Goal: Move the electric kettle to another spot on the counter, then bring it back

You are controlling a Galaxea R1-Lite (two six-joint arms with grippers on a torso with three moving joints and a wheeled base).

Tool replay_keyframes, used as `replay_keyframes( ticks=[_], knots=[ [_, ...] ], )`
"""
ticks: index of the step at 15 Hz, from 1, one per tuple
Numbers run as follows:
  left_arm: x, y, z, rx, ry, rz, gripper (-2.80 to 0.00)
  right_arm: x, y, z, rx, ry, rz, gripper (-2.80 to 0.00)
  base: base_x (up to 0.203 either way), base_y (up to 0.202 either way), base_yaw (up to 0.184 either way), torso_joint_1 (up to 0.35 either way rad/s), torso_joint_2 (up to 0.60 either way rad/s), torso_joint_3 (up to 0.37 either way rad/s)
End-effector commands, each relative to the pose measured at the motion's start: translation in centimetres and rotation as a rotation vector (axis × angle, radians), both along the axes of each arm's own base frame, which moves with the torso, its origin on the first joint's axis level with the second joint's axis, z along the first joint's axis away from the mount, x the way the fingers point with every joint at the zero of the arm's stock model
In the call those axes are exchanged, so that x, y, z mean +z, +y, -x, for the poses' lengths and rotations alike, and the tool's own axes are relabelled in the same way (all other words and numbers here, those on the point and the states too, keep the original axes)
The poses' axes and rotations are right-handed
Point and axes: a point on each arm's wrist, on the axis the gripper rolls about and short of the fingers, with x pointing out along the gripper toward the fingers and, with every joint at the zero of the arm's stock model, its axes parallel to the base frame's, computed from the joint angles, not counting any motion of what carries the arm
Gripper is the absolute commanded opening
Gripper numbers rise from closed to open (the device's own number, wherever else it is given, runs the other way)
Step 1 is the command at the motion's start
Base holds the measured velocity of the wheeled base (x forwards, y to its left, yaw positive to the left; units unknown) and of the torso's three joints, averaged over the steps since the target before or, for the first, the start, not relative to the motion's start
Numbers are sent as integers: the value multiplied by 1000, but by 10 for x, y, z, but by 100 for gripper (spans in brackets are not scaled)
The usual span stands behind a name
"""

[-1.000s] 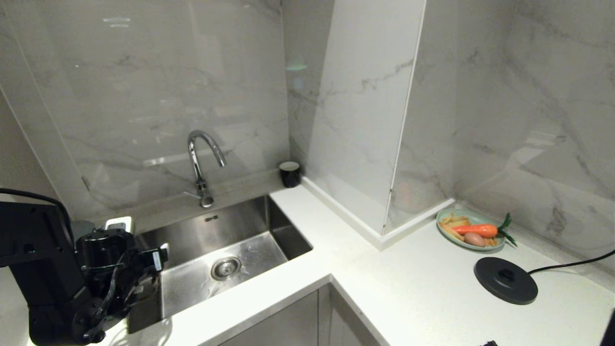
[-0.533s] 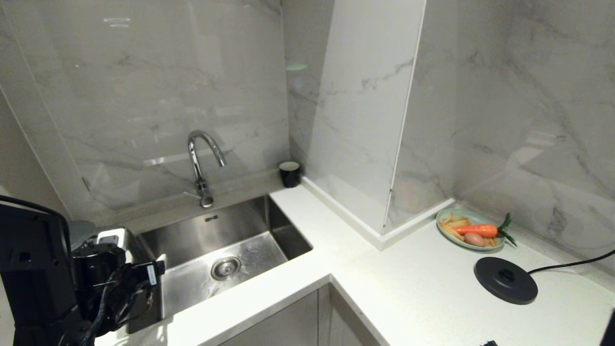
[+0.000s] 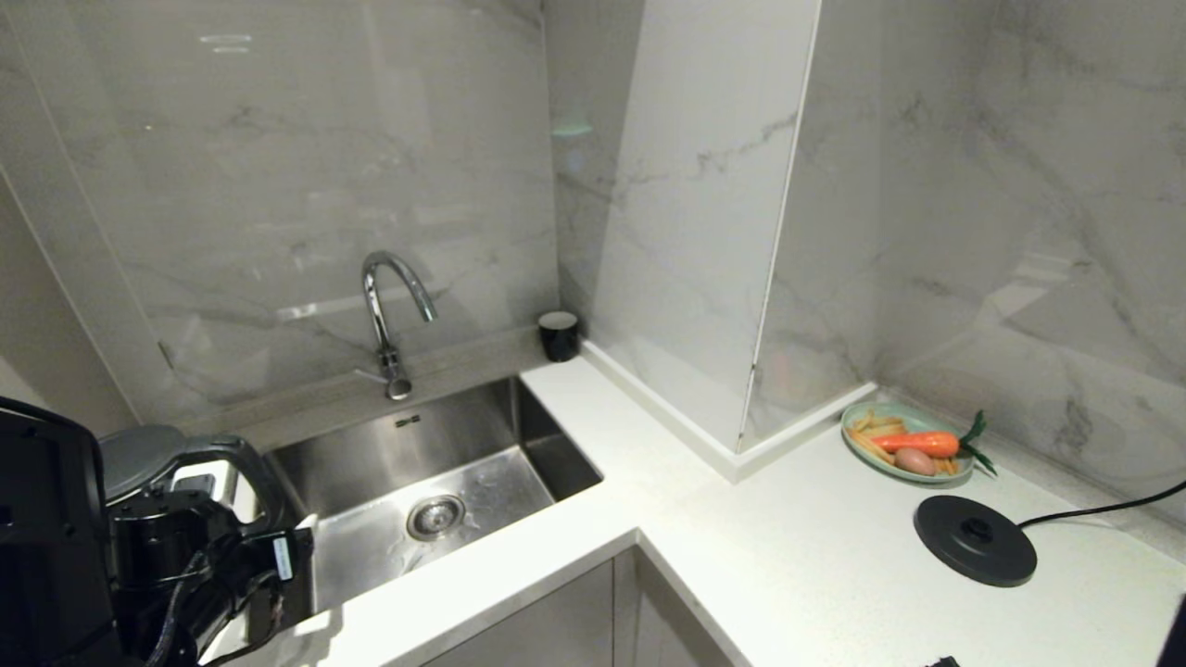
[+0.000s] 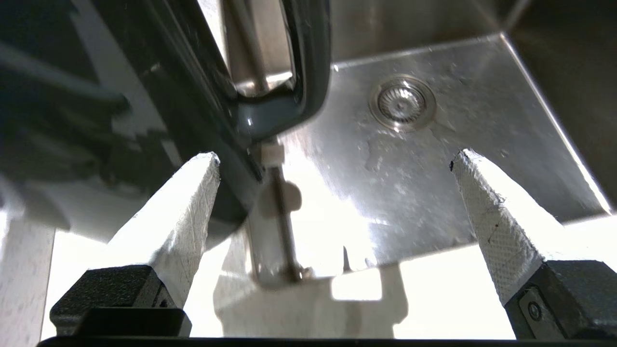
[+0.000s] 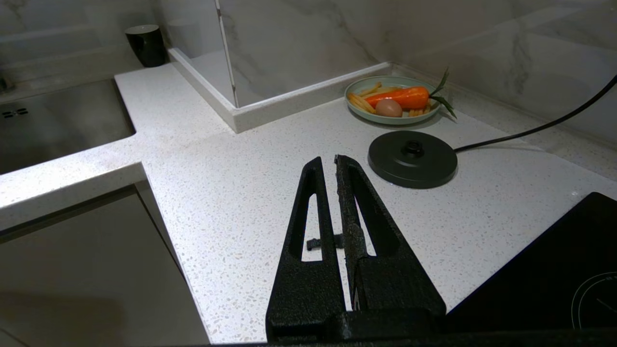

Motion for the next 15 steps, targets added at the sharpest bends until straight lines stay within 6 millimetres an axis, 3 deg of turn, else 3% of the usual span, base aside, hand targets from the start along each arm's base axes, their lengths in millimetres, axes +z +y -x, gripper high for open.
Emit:
replay_keyframes(
  ticks=[1,3,4,5,11,15],
  knots=[
    [9,-5,12,-15,-14,1,0,0,0,0,0,0,0,-280,0,0,0,0,0,0],
    [14,-11,25,-46,-14,23,0,0,0,0,1,0,0,-280,0,0,0,0,0,0],
    [19,-16,30,-66,-27,31,-197,0,0,0,0,0,0,-280,0,0,0,0,0,0],
    [24,-20,32,-80,-53,40,-280,0,0,0,2,0,0,-280,0,0,0,0,0,0],
    [63,-30,45,-137,-241,48,-280,0,0,0,-1,0,0,-280,0,0,0,0,0,0],
    [106,-43,81,-235,-391,50,-280,0,0,0,-1,0,0,-280,0,0,0,0,0,0]
  ],
)
